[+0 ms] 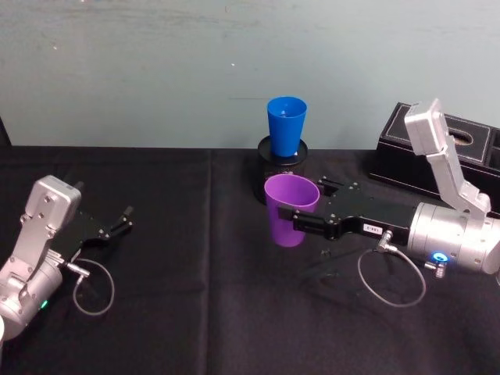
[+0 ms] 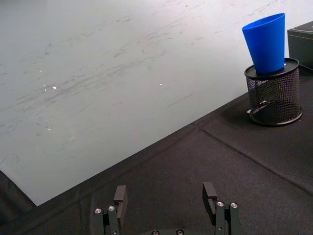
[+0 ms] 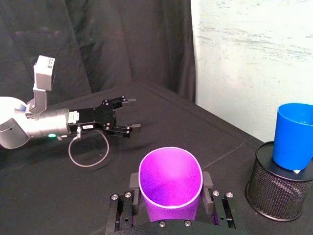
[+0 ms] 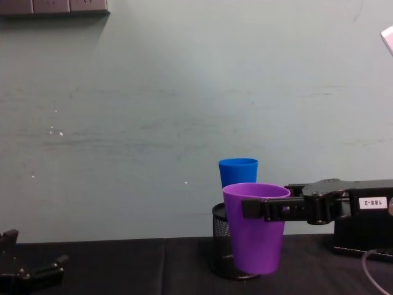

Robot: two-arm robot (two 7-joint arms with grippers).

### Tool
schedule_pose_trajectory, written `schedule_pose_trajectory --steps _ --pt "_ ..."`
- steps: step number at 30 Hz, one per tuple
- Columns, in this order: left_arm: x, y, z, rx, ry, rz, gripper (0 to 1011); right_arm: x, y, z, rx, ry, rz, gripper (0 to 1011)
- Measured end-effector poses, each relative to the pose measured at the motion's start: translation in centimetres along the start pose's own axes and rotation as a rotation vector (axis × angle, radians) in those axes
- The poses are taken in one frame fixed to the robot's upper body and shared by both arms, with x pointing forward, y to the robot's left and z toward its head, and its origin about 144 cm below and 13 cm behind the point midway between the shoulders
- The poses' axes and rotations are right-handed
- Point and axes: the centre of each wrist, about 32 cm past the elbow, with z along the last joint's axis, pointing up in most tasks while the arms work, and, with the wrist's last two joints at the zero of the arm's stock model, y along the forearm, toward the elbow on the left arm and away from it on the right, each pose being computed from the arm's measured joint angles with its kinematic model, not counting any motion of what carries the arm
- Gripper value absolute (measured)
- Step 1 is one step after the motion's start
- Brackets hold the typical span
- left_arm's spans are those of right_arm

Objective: Pick up one cup with a gripper and tap it against the other cup.

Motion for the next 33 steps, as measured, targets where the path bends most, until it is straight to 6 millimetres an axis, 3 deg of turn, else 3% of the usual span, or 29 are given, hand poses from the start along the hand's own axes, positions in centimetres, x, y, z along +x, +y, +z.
schedule_pose_trajectory --steps 33 --pt "0.00 0.00 0.00 0.000 0.000 0.000 1011 0.03 -0.03 0.03 -0.001 -0.001 0.000 731"
